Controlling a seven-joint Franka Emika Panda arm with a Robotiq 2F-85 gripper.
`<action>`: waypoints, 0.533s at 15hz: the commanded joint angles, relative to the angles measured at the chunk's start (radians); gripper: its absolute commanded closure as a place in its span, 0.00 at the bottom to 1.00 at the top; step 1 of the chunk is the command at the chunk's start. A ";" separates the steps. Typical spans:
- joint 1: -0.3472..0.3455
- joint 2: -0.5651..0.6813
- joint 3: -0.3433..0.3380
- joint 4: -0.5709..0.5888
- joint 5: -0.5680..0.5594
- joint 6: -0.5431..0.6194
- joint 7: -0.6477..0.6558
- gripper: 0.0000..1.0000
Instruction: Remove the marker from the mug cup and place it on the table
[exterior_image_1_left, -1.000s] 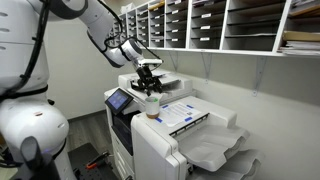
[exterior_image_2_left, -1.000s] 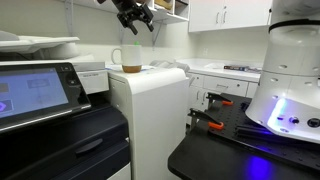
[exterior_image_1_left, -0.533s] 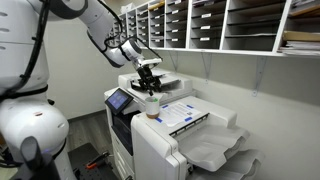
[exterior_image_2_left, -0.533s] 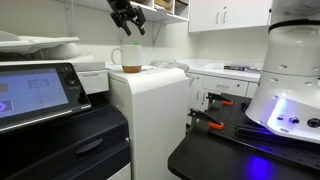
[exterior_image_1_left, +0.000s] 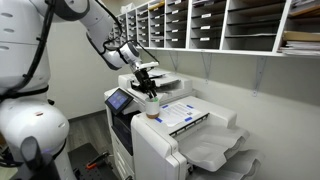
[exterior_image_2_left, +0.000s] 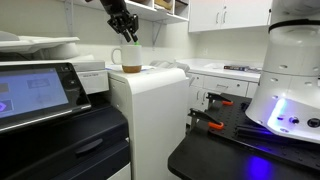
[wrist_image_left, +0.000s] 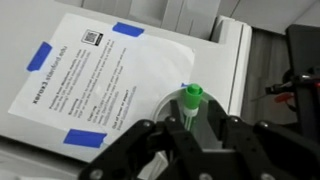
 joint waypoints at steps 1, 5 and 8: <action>0.003 0.005 0.004 -0.012 0.019 0.014 -0.008 0.50; 0.001 0.022 0.000 -0.012 0.009 0.025 0.003 0.48; -0.003 0.034 -0.003 -0.009 0.013 0.018 0.006 0.51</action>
